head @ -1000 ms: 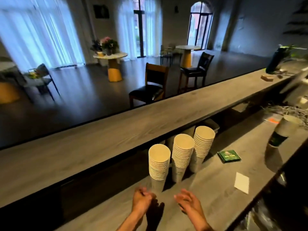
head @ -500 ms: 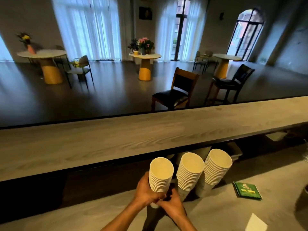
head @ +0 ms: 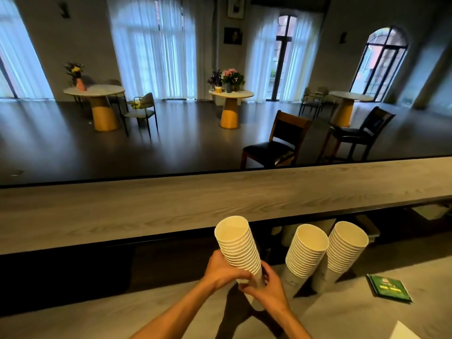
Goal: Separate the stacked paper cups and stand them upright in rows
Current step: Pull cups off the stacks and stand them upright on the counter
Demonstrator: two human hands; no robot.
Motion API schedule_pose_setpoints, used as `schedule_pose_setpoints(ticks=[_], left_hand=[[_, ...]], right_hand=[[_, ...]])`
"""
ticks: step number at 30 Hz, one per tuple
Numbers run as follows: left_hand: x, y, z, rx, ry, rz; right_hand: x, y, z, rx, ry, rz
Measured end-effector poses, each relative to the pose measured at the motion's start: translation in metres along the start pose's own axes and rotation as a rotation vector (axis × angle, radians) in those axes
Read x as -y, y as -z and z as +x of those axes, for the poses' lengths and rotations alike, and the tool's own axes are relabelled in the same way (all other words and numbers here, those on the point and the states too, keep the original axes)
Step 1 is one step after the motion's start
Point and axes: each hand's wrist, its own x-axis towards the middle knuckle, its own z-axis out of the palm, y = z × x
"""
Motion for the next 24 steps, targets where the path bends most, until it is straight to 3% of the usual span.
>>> schedule_pose_setpoints(ticks=[7, 12, 17, 24], left_hand=[[0.008, 0.119, -0.065, 0.062, -0.063, -0.122], [-0.001, 0.218, -0.111, 0.012, -0.099, -0.179], [-0.026, 0.302, -0.147, -0.141, -0.162, -0.295], [-0.034, 0.408, -0.196, -0.619, -0.201, -0.388]], right_hand=[[0.045, -0.072, -0.071, 0.018, 0.140, -0.102], [0.108, -0.145, -0.111, 0.066, 0.297, -0.146], [0.177, -0.222, -0.126, 0.139, 0.450, -0.141], [0.254, -0.336, -0.118, 0.314, 0.736, -0.234]])
